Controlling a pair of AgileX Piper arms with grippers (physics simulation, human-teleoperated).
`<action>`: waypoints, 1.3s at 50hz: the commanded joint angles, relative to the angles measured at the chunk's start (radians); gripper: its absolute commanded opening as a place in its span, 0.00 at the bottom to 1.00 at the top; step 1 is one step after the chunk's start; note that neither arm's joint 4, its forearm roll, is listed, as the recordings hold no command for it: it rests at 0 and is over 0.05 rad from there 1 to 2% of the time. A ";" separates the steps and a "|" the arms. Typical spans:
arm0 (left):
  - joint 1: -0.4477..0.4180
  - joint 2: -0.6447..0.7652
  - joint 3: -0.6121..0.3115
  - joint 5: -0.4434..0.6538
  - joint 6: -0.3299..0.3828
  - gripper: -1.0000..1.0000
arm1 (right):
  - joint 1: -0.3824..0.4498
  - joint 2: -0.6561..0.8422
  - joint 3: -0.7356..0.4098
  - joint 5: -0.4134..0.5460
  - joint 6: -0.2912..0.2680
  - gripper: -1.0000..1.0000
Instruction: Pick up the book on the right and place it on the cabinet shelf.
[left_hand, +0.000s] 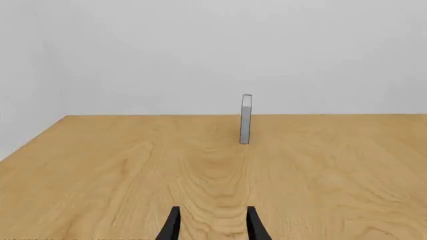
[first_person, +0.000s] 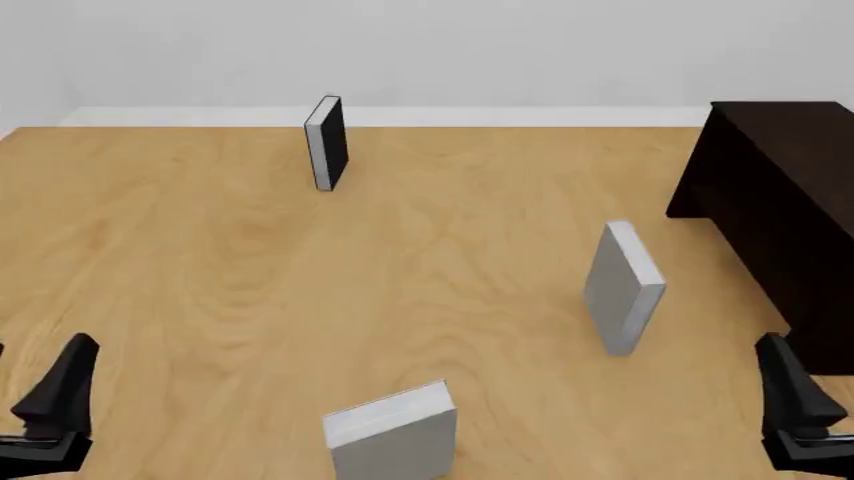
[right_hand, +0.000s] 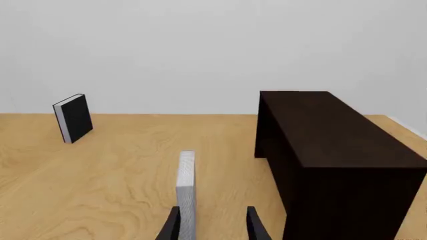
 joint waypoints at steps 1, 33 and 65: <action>0.005 0.003 0.006 -0.002 0.003 1.00 | -0.006 0.003 -0.030 0.022 -0.009 1.00; -0.010 0.003 0.006 0.008 0.036 1.00 | 0.124 0.441 -0.617 0.231 -0.185 1.00; -0.025 -0.001 0.006 0.010 0.050 1.00 | 0.180 0.913 -1.170 0.562 -0.204 1.00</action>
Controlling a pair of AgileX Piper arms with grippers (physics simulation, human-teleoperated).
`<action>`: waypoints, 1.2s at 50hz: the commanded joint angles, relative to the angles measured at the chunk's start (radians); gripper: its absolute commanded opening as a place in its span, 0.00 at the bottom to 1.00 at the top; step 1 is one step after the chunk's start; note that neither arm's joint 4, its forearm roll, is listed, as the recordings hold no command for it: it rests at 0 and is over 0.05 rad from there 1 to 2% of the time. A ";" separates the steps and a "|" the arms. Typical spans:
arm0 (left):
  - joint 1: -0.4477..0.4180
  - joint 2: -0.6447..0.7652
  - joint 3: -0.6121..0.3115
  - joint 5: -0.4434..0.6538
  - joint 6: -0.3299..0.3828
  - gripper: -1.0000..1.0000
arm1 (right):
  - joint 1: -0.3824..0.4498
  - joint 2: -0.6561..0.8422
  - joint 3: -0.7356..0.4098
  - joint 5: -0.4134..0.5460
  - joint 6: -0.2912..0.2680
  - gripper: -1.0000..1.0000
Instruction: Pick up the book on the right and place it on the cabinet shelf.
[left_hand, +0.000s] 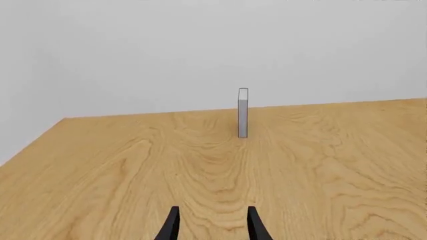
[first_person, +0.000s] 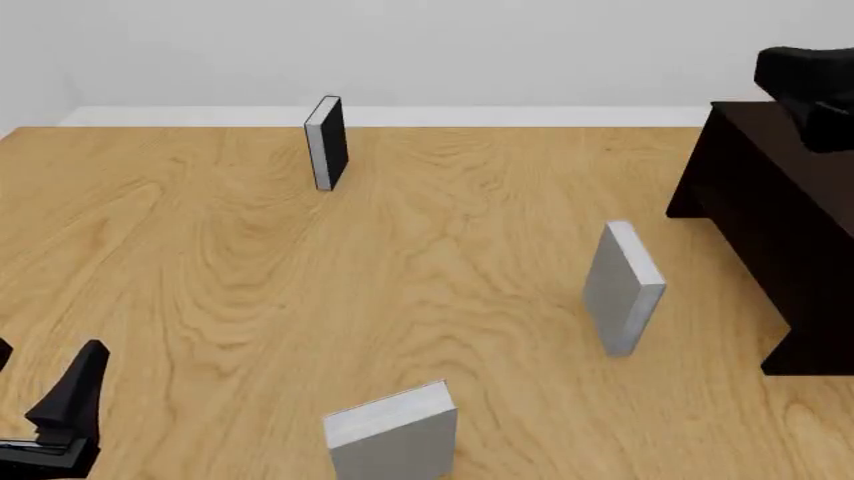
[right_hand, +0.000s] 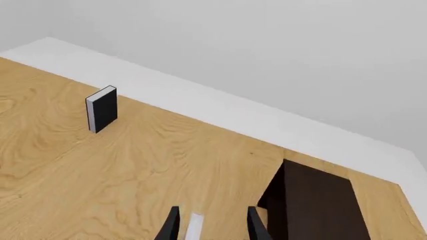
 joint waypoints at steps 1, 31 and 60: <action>-0.002 0.000 0.000 -0.006 0.005 1.00 | 0.007 0.160 -0.189 0.120 0.039 1.00; -0.003 -0.004 0.000 -0.016 0.014 1.00 | -0.012 0.639 -0.804 0.487 0.108 1.00; -0.015 0.000 0.000 0.003 0.019 1.00 | -0.049 0.837 -0.891 0.612 0.091 1.00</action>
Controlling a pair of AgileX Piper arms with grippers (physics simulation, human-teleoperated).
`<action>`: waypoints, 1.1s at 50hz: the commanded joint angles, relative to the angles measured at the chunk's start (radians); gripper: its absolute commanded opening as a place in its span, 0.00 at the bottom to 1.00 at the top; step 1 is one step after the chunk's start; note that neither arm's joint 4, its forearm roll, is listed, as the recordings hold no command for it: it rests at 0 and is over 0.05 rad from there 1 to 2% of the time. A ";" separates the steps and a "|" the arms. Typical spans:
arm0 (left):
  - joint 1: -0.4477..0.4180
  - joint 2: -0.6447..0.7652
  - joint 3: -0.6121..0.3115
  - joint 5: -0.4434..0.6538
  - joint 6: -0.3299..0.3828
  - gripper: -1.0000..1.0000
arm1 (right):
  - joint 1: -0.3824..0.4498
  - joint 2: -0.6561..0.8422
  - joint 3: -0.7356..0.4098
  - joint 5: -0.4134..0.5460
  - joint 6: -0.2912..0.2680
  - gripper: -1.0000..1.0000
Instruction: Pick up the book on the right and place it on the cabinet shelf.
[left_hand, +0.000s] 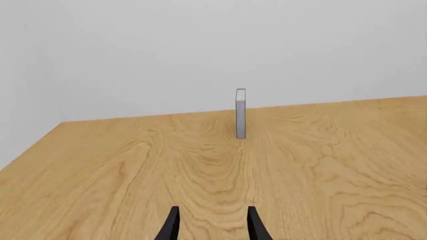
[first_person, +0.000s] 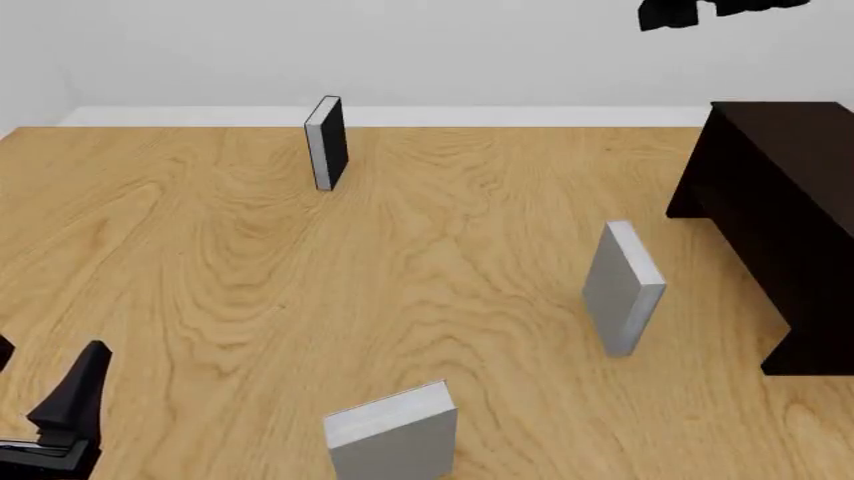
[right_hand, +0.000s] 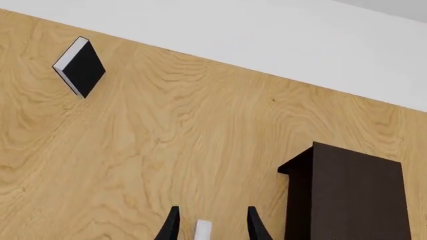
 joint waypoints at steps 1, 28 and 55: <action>-0.003 0.002 -0.001 0.007 0.004 1.00 | -0.015 0.073 -0.020 0.044 -0.019 1.00; -0.017 0.002 0.000 0.028 0.015 1.00 | 0.003 0.115 0.138 -0.028 -0.014 1.00; -0.021 0.001 0.000 0.041 0.020 1.00 | 0.023 0.135 0.317 -0.136 -0.006 1.00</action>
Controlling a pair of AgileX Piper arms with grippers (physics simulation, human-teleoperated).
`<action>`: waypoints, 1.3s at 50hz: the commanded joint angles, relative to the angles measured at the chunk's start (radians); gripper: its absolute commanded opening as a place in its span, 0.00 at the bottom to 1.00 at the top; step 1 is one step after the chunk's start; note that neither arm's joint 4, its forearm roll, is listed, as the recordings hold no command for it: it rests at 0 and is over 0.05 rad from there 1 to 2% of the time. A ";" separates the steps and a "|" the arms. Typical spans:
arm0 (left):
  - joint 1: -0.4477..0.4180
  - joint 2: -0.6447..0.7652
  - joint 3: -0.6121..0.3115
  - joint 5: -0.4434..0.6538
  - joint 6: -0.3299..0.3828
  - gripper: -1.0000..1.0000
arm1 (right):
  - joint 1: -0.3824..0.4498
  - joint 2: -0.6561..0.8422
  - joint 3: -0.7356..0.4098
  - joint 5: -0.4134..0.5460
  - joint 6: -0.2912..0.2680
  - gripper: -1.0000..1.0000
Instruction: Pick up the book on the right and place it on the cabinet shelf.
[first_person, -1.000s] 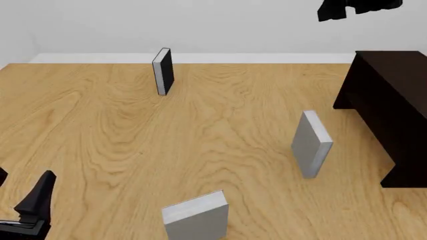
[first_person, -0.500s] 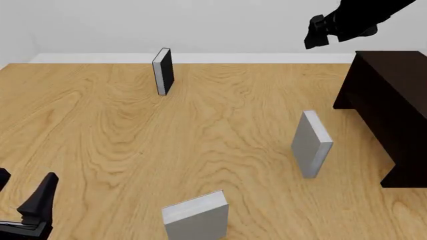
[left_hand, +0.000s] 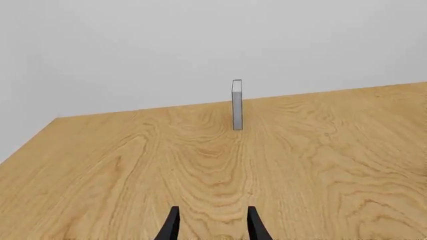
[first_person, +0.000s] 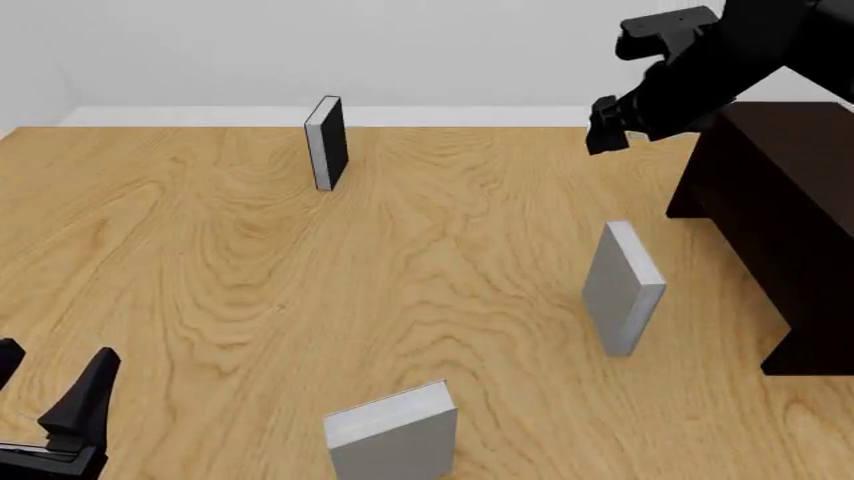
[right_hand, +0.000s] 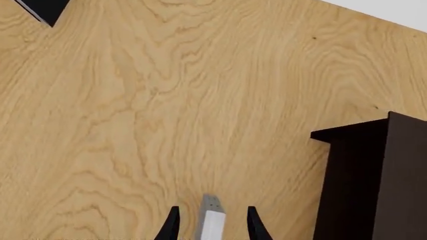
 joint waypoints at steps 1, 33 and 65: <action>-0.003 -0.001 0.000 0.004 0.002 1.00 | 0.010 0.012 0.069 -0.042 0.001 1.00; -0.006 0.001 0.000 0.012 0.012 1.00 | -0.015 0.005 0.223 -0.138 -0.009 1.00; -0.011 0.000 0.000 0.017 0.019 1.00 | -0.013 0.011 0.329 -0.213 0.007 1.00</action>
